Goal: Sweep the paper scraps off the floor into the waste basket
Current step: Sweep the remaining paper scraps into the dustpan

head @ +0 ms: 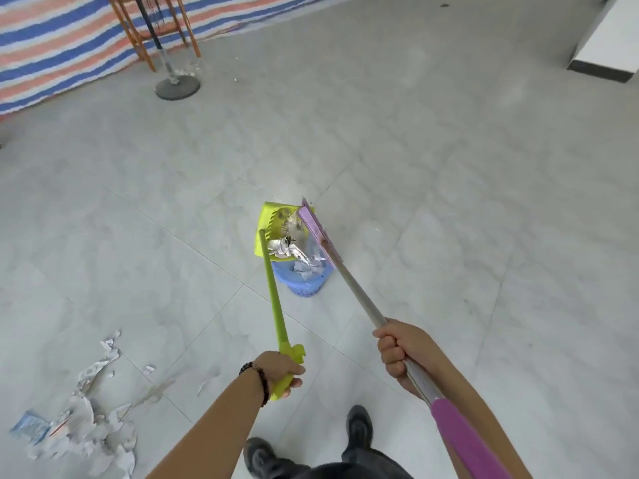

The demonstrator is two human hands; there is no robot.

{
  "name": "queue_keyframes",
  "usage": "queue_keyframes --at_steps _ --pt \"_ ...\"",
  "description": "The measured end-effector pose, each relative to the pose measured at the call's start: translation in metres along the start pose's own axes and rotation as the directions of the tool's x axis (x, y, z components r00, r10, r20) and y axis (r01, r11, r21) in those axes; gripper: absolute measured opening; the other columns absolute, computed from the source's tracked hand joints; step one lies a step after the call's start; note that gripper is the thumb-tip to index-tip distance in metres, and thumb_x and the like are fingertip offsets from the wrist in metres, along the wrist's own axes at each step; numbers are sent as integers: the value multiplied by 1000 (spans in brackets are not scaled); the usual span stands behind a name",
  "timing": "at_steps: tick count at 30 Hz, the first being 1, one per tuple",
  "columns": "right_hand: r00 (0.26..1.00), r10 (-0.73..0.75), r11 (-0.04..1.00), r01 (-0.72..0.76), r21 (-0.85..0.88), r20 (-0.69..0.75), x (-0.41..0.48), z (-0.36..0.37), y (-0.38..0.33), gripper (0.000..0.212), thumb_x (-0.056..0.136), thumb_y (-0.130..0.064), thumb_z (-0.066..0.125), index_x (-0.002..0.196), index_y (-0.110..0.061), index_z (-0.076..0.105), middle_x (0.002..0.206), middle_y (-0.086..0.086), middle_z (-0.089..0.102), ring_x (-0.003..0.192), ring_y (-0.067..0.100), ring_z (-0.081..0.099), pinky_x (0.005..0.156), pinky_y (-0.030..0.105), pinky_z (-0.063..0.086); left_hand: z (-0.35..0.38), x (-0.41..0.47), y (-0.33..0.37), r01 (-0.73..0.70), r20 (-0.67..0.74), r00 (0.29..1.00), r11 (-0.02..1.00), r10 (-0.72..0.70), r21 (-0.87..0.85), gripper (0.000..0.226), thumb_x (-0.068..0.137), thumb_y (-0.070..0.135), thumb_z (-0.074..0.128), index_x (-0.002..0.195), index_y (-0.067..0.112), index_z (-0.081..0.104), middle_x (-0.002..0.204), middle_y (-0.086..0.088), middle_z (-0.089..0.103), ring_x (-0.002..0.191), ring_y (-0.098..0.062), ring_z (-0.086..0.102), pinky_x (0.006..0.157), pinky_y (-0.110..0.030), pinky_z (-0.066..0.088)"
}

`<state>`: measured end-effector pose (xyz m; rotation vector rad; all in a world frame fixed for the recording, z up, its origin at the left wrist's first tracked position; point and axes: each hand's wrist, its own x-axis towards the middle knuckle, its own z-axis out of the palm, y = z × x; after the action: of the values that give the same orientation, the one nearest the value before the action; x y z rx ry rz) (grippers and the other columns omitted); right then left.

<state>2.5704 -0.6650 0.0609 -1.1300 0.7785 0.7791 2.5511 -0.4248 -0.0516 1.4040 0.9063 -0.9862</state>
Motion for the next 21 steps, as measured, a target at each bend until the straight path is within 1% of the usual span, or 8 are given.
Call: queue_keyframes --at_steps 3,5,7,9,11,12,16,21 --pt "1000 1 1000 -1 -17 -9 -12 -2 1 27 96 -1 46 77 -20 39 51 -7 33 32 2 28 27 15 24 -6 6 -3 20 46 999 999 -18 -26 18 91 -7 54 91 10 60 84 -8 57 60 -20 61 46 -24 40" --pt "1000 -5 998 3 -57 -20 -21 -2 1 26 95 -2 47 77 -19 40 53 -6 33 33 3 28 28 15 24 -13 12 -1 39 28 999 999 -39 -23 21 92 -9 51 90 8 62 93 -9 57 69 -24 65 50 -27 45" --pt "999 -17 994 13 -111 -30 -28 -2 2 25 95 -1 46 77 -18 41 53 -6 34 34 3 28 28 15 25 -23 14 3 56 29 998 998 -56 -1 24 91 -9 51 94 11 65 101 -6 59 76 -27 69 46 -24 46" --pt "998 -34 983 25 -181 -45 -31 -3 5 24 94 0 46 78 -17 42 53 -5 35 34 4 28 28 16 26 -31 13 11 56 37 998 998 -57 22 27 90 -9 53 98 13 66 97 -4 61 66 -24 72 40 -19 40" --pt "996 -60 959 41 -281 -61 -32 -5 7 21 93 1 47 79 -16 44 52 -4 38 35 5 29 30 16 27 -39 10 21 40 11 999 996 -41 82 24 89 -8 53 95 11 65 82 -6 61 47 -18 65 40 -18 34" --pt "994 -79 939 51 -339 -72 -32 -6 8 19 92 1 48 81 -14 45 51 -3 39 35 6 30 31 16 28 -42 9 26 29 -11 1000 993 -28 116 21 89 -8 53 94 9 63 77 -7 59 42 -17 60 40 -18 33" --pt "982 -143 860 63 -506 -120 -26 -9 13 10 86 2 49 85 -8 52 52 1 45 36 10 36 37 19 34 -52 11 32 -7 -71 997 989 18 151 27 86 -9 55 108 5 64 81 -7 62 43 -18 56 40 -18 34" --pt "973 -182 813 68 -578 -141 -10 -7 20 10 82 -2 48 85 -10 52 61 5 49 40 13 40 41 20 36 -46 7 27 -25 -93 995 993 36 114 29 85 -9 55 108 3 68 87 -4 64 45 -18 55 41 -18 33"
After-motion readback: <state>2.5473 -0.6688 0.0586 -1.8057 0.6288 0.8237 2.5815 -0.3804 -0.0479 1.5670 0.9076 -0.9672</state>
